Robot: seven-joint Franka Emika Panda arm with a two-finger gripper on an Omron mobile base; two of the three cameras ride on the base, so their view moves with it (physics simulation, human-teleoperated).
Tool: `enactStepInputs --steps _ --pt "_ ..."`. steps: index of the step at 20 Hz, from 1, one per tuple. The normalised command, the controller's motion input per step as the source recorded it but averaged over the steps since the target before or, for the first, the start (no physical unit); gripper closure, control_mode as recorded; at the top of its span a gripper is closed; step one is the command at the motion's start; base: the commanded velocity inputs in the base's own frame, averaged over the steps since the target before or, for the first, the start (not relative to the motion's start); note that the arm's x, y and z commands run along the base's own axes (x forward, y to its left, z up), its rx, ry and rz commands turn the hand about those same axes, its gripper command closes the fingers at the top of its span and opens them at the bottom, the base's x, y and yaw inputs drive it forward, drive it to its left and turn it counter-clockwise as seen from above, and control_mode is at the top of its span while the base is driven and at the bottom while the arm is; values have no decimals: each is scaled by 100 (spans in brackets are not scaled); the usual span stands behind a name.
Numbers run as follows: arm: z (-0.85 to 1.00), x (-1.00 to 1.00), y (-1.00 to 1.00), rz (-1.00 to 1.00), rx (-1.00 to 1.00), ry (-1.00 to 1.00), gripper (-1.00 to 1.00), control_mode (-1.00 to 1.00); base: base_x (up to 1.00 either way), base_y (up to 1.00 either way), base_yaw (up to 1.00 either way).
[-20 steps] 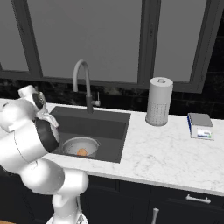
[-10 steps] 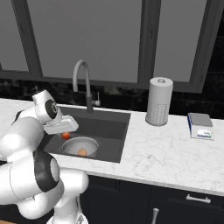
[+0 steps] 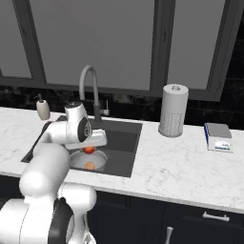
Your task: Put the colander in the sink, put the peach, apple in the colander, and turn on the sink faucet and pour water over the colander.
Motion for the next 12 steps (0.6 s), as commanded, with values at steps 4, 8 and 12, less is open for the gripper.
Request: enactStepInputs --steps 4,8,12 --pt "-4 39 -57 18 25 1 100 -100 0 0 0" --pt "0 48 -53 20 29 7 100 -100 0 0 0" --pt "-5 55 -12 12 21 14 100 -100 0 0 0"
